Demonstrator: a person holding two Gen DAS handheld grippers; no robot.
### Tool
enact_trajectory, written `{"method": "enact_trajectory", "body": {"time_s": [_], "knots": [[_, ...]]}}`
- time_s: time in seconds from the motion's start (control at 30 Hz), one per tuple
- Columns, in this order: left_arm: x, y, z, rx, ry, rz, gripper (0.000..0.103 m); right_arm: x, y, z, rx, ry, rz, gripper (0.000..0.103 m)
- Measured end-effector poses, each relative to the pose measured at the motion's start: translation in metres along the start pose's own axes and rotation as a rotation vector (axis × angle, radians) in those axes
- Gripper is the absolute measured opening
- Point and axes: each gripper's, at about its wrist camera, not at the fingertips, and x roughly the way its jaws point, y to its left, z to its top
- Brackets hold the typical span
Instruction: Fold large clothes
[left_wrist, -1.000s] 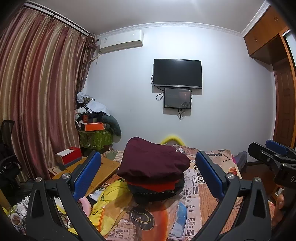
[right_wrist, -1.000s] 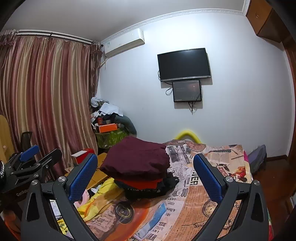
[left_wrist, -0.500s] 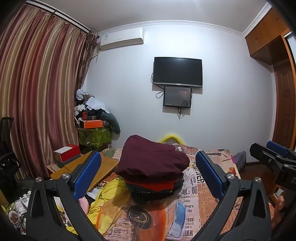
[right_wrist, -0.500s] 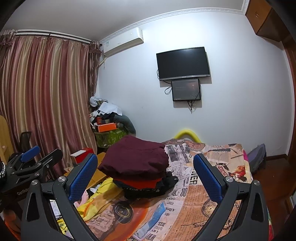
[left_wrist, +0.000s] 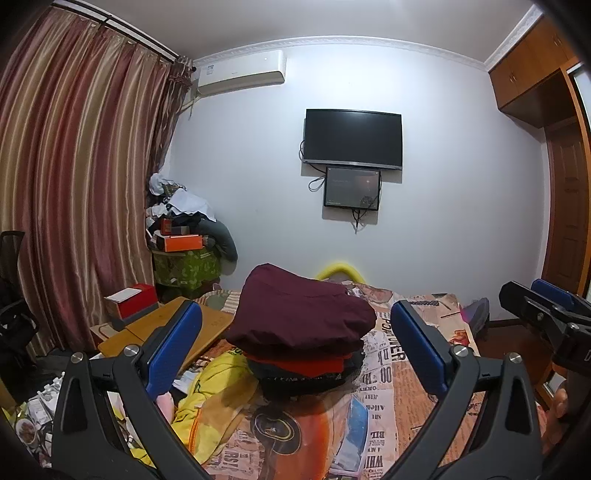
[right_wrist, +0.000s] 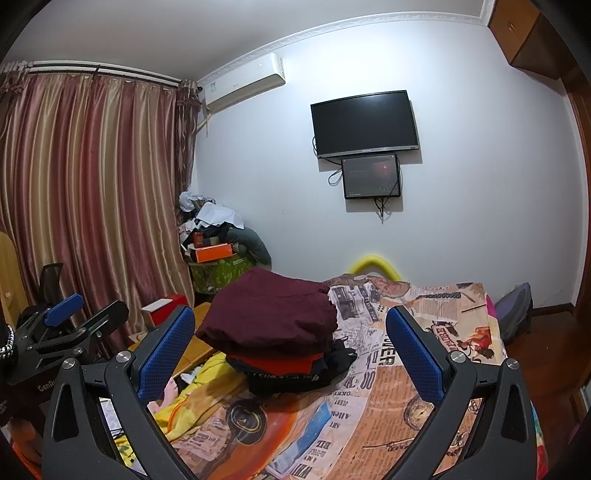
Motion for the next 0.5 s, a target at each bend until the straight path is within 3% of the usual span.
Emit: {"method": "enact_trajectory", "body": {"time_s": [0.5], "knots": [[0.0047,-0.0045,-0.0006,0.004,0.021,-0.029,0.102,0.0027,-0.002,-0.0016,0.009,0.006,-0.009,0.103]]}}
